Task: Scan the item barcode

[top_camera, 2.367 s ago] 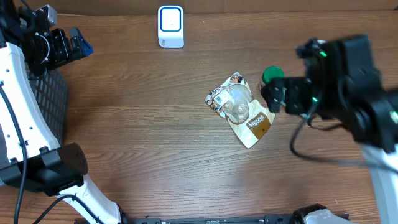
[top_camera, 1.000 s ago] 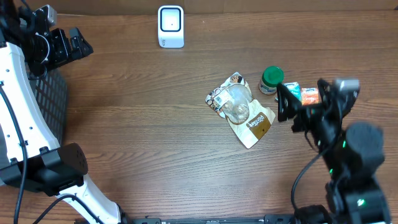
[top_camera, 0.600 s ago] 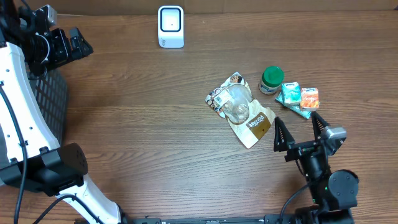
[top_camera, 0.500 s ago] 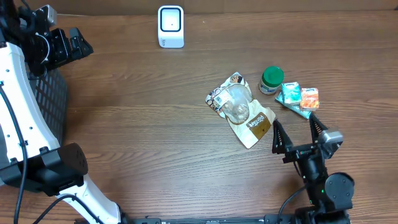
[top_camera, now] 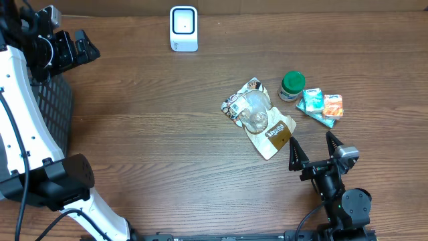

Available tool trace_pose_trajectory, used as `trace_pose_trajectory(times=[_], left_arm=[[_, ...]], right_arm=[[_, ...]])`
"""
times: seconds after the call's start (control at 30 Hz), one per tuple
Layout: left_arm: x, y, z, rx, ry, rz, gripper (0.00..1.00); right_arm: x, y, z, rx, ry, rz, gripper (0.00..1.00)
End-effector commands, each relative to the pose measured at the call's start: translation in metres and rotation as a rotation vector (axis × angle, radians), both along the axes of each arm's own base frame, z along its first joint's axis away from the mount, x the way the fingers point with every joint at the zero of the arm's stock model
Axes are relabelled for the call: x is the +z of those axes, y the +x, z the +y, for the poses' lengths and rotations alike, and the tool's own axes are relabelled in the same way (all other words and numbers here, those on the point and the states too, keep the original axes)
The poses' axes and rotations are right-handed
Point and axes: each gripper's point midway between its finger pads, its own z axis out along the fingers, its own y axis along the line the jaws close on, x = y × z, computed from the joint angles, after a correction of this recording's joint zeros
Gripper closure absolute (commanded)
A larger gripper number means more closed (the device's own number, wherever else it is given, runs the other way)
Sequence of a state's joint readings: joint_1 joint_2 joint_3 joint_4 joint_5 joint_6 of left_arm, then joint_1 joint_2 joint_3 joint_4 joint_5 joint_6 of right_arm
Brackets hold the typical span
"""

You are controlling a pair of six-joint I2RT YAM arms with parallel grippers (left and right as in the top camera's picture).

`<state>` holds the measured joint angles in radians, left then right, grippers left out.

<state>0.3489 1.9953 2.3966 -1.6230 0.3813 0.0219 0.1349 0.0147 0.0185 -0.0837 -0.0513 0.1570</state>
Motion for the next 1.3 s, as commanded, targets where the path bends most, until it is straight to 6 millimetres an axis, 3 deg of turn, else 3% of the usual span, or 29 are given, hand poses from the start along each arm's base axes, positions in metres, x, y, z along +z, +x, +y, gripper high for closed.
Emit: trace_pose_trajectory(times=[0.0, 1.27], left_arm=[[0.0085, -0.0003, -0.0013, -0.007, 0.011, -0.027, 0.0], [0.0142, -0.0023, -0.0052, -0.014, 0.016, -0.041, 0.0]], right_arm=[[-0.0017, 0.0004, -0.0026, -0.012, 0.0, -0.004, 0.0], [-0.0016, 0.0004, -0.0026, -0.012, 0.0, -0.005, 0.0]])
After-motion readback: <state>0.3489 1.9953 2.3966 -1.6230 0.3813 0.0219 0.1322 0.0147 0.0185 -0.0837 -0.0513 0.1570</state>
